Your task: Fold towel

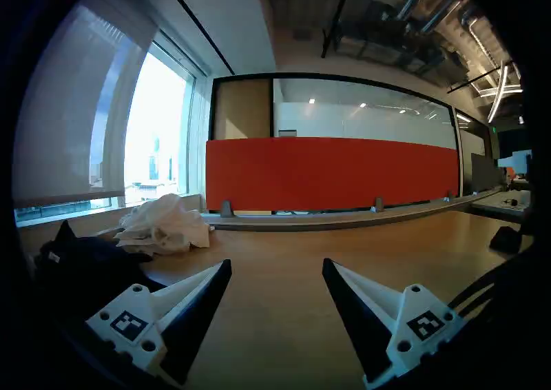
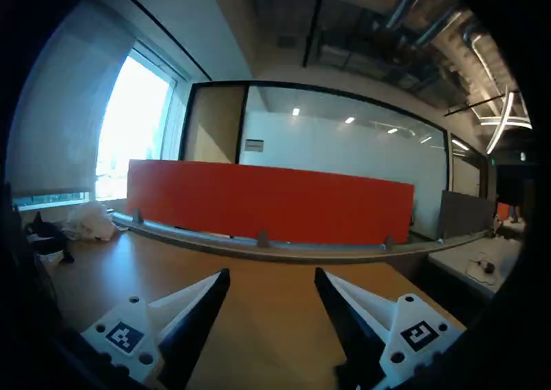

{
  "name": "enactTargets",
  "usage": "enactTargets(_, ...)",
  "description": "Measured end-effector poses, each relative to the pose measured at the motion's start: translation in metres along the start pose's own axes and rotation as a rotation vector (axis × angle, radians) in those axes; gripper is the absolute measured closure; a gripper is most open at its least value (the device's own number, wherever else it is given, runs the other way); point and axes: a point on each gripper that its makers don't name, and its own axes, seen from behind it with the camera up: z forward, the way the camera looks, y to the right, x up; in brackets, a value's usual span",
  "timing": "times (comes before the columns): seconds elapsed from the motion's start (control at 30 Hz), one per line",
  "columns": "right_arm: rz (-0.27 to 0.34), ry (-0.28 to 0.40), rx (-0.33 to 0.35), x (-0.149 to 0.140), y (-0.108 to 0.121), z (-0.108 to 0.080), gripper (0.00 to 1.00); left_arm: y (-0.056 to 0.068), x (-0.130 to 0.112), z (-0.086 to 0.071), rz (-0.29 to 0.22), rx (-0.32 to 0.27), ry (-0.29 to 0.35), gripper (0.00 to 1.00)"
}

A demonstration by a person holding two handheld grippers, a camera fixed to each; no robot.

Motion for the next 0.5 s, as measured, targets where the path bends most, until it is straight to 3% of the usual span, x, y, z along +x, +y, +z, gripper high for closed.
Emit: enactTargets(0.5,0.064,0.041,-0.017,-0.044,0.017,-0.005,0.04,0.001,-0.001,-0.001,0.000,0.000,0.000,0.02)
